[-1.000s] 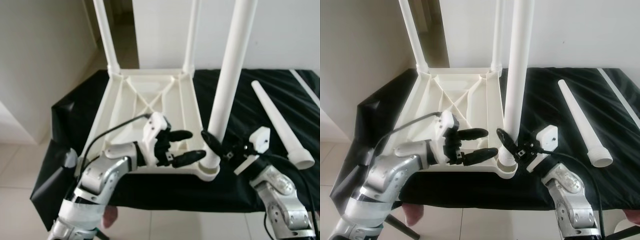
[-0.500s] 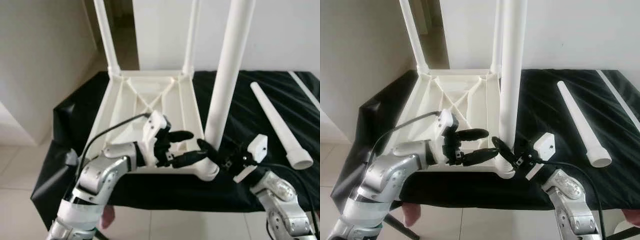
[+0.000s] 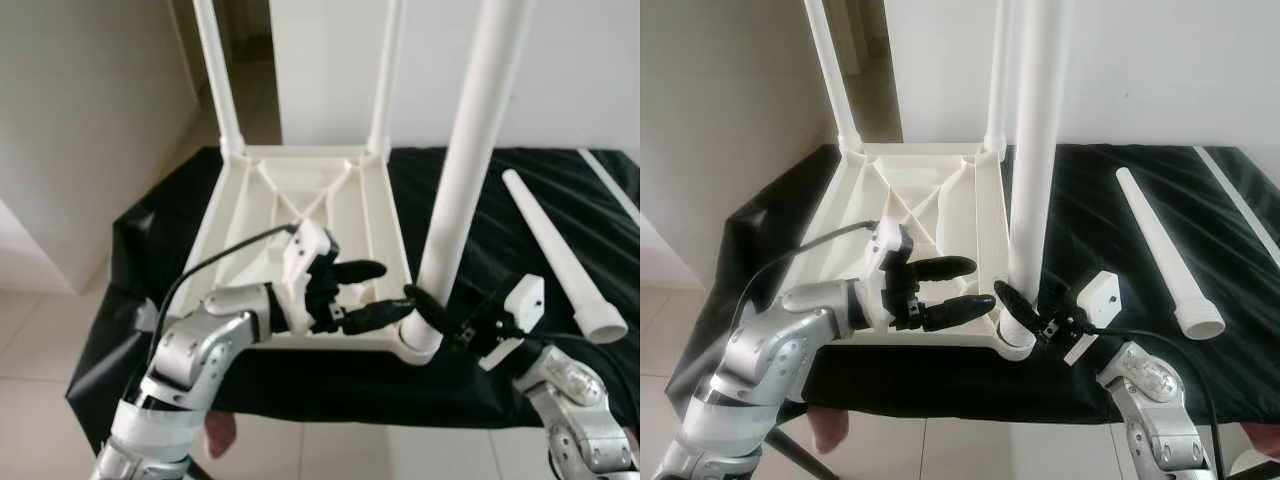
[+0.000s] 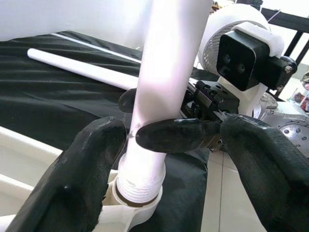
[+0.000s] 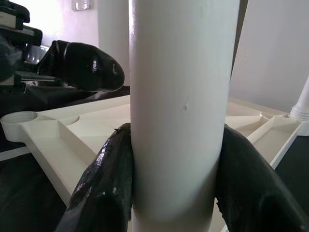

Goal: Building children table

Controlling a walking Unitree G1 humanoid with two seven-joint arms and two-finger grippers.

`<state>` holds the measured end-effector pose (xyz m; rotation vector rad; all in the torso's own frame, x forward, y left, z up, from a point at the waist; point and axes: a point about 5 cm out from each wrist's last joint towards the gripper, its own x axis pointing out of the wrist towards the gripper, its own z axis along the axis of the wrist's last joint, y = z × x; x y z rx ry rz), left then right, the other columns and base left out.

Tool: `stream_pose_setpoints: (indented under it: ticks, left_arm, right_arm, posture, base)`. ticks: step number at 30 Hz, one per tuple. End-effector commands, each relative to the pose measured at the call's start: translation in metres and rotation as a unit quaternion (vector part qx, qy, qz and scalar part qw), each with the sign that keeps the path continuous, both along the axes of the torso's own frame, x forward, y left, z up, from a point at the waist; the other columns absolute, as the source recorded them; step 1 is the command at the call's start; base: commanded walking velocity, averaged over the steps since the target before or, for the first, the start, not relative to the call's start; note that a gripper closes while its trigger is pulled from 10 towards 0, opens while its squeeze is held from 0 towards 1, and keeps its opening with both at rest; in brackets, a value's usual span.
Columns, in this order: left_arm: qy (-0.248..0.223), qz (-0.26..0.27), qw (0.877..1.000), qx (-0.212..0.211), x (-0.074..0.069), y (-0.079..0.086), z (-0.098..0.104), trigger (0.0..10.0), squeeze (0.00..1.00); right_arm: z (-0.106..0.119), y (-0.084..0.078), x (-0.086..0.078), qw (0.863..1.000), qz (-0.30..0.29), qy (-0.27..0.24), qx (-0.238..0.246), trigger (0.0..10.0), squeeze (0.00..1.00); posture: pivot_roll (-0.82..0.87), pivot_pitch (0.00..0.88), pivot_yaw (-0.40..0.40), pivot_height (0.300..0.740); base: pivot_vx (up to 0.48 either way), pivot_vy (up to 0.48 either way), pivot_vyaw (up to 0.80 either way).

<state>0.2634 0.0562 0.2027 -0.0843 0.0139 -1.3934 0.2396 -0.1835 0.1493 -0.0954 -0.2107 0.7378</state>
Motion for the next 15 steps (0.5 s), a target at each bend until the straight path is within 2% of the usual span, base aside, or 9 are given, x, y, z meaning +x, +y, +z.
stream_pose_setpoints:
  ticks: [1,7,12,15]
  left_arm:
    - [-0.006,0.016,1.000,0.004,0.002,0.001,0.004,10.0,0.00]
    - [-0.006,0.014,1.000,0.004,0.002,0.001,0.005,10.0,0.00]
    - [-0.008,0.013,1.000,0.005,0.003,0.002,0.007,10.0,0.00]
    - [-0.008,0.013,1.000,0.005,0.003,0.002,0.007,10.0,0.00]
  right_arm:
    - [-0.030,-0.011,-0.006,0.997,-0.022,0.076,-0.023,10.0,0.00]
    - [-0.033,-0.007,-0.009,0.997,-0.008,0.077,-0.029,10.0,0.00]
    - [-0.043,0.004,-0.018,0.994,0.029,0.085,-0.065,10.0,0.00]
    - [-0.048,0.005,-0.019,0.993,0.027,0.083,-0.082,10.0,0.00]
  posture:
    - [0.02,0.000,0.037,0.740]
    - [0.02,0.000,0.043,0.740]
    - [0.02,0.000,0.050,0.740]
    - [0.02,0.000,0.049,0.740]
  base:
    - [0.000,0.000,0.00]
    - [0.000,0.000,0.00]
    - [0.000,0.000,0.00]
    - [0.000,0.000,0.00]
